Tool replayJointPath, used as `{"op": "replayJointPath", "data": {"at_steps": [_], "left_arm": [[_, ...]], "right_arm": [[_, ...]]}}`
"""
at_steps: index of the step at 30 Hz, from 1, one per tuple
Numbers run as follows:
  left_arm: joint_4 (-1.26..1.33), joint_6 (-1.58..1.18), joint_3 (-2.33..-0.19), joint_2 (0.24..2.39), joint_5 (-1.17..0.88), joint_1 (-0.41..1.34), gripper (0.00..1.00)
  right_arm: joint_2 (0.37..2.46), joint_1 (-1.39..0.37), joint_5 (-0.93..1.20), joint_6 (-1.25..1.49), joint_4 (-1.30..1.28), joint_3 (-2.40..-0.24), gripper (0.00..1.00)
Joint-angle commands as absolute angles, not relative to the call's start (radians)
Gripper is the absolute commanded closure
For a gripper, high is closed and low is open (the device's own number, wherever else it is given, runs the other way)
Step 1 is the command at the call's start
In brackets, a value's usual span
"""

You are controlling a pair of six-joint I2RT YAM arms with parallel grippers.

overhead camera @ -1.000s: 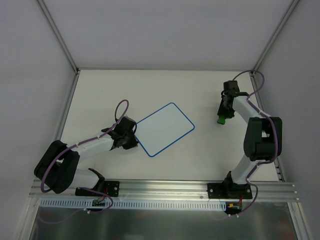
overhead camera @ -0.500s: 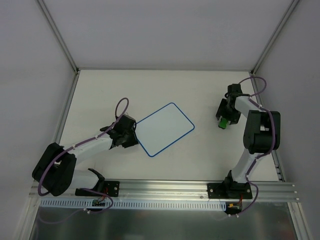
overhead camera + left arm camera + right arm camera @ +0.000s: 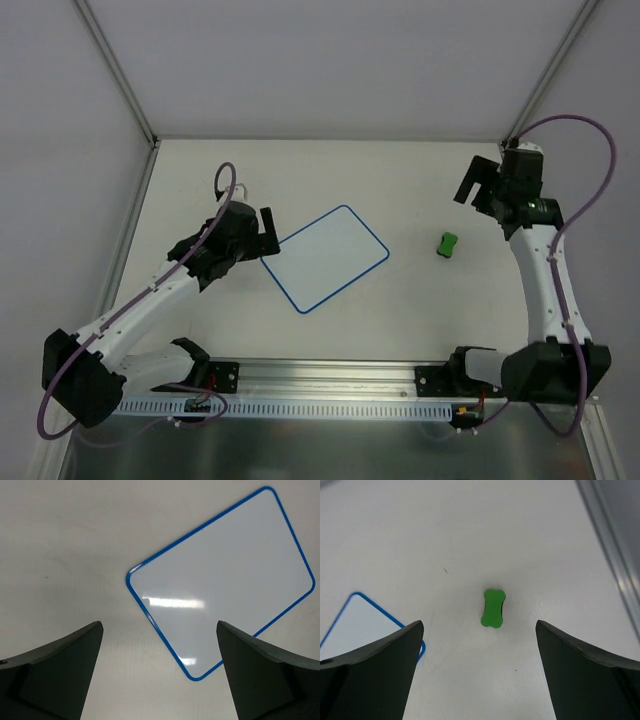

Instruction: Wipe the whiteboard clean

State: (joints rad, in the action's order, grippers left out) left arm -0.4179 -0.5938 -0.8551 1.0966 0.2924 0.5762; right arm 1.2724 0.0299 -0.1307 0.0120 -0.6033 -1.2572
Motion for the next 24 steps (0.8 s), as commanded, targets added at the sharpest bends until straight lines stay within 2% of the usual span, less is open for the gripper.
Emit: {"op": "replayJointPath", "data": {"at_steps": [1, 7, 10, 18, 24], "left_arm": [[-0.505, -0.436, -0.984, 1.005, 0.443, 0.575, 0.01], [-0.534, -0.252, -1.158, 0.835, 0.612, 0.572, 0.01], [-0.534, -0.169, -1.25, 0.752, 0.643, 0.572, 0.01], [-0.534, -0.038, -1.358, 0.546, 0.623, 0.572, 0.01], [-0.535, -0.032, -1.355, 0.436, 0.604, 0.572, 0.01]], "right_arm": [[1.065, 0.041, -0.143, -0.072, -0.646, -1.334, 0.01], [0.774, 0.04, -0.198, -0.152, -0.644, -1.353, 0.01], [0.7, 0.038, -0.186, -0.17, -0.631, -1.351, 0.01], [0.48, 0.002, -0.152, -0.204, -0.56, -1.298, 0.01], [0.426, -0.048, -0.158, -0.229, -0.531, -1.259, 0.01]]}}
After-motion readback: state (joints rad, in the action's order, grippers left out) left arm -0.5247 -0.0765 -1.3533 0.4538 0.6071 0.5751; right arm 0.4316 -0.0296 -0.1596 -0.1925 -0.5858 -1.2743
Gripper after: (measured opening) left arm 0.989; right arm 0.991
